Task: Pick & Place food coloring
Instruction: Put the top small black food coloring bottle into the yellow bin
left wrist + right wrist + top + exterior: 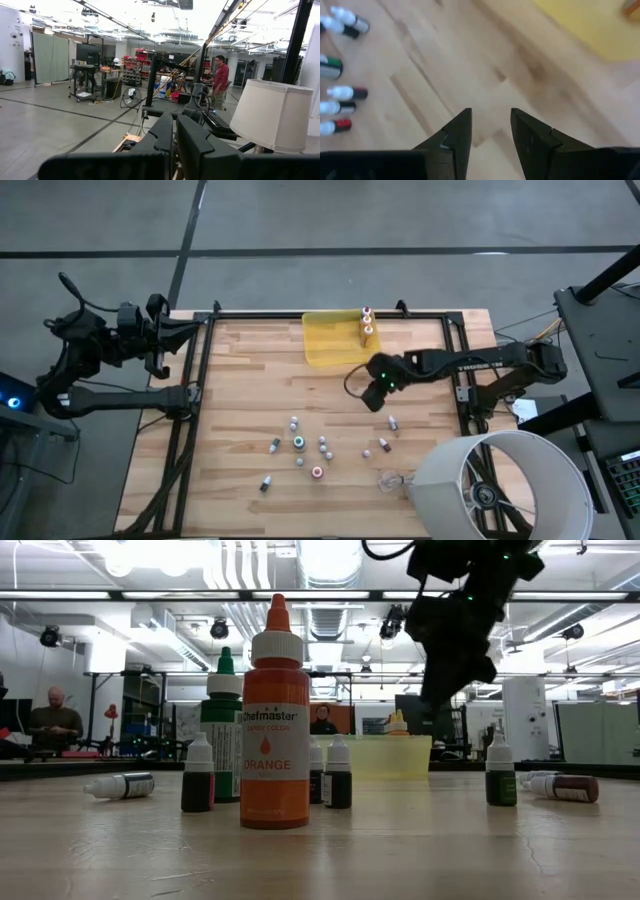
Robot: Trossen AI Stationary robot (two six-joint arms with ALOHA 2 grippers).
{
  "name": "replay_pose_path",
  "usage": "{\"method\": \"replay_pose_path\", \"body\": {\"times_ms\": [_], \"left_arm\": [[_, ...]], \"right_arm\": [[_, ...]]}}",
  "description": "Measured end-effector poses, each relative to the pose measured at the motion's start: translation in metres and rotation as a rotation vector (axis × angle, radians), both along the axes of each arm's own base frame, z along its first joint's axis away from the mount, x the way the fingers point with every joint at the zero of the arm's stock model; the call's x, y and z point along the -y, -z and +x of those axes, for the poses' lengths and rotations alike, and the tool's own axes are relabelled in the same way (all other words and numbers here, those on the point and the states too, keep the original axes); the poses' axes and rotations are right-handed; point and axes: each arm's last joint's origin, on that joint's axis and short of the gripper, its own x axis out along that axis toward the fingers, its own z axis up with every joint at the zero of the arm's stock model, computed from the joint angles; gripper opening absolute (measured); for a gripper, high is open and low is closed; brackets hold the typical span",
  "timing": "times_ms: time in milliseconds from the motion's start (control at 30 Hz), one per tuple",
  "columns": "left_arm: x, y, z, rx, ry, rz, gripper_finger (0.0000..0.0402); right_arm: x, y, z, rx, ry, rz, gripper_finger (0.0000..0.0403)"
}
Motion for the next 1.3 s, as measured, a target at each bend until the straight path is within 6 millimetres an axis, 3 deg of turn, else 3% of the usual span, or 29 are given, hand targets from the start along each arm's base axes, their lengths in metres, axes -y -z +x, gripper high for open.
{"method": "replay_pose_path", "body": {"times_ms": [500,900,1133,1300], "left_arm": [[0.000,0.000,0.000,0.000,0.001,0.000,0.0000],[0.000,0.000,0.000,0.000,0.000,0.000,0.0000],[0.000,0.000,0.000,0.000,0.000,0.000,0.0000],[0.000,0.000,0.000,0.000,0.000,0.000,0.0000]], "right_arm": [[0.053,-0.015,-0.005,0.004,0.182,-0.155,0.0125],[0.086,-0.038,-0.012,0.036,0.196,-0.238,0.0123],[0.096,-0.054,-0.011,0.071,0.195,-0.273,0.0123],[0.095,-0.059,-0.008,0.124,0.166,-0.194,0.0133]]}}
